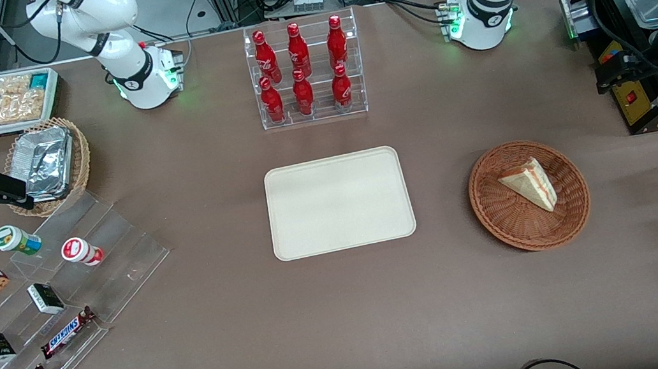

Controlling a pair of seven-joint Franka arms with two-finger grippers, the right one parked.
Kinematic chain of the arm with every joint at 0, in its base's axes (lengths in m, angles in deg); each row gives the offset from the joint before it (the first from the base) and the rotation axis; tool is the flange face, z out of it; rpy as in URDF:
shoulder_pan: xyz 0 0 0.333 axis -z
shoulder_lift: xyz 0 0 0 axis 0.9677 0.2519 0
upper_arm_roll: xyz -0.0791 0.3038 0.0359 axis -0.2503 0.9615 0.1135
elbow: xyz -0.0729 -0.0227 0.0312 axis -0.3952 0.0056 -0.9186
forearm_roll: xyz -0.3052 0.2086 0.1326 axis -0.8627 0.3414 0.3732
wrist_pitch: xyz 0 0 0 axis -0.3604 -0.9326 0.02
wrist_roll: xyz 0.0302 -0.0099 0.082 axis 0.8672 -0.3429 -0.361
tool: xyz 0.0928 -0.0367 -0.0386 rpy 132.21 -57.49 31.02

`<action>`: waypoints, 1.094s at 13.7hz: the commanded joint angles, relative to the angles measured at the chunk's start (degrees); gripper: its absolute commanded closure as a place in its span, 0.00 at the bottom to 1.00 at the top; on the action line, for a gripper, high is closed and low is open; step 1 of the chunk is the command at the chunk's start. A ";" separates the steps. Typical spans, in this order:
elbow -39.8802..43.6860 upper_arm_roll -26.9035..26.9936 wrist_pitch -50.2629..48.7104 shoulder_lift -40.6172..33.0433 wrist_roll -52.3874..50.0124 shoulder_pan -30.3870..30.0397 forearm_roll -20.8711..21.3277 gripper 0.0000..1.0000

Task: Place sandwich from basket to tray
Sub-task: 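Lower the open left gripper over the wrapped sandwich in the wicker basket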

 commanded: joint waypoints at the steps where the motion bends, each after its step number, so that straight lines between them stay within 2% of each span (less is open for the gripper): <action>1: -0.10 -0.43 -1.53 -0.49 1.14 -0.74 0.85 0.00; 4: -2.21 -0.43 -0.04 0.38 0.71 -1.18 1.03 0.00; 7: -9.75 -0.43 8.28 0.56 -3.66 -1.18 1.12 0.00; 11: -19.52 -0.52 20.77 0.30 -15.43 -1.09 1.20 0.00; 15: -29.97 -0.70 33.17 0.91 -34.23 -0.48 1.12 0.00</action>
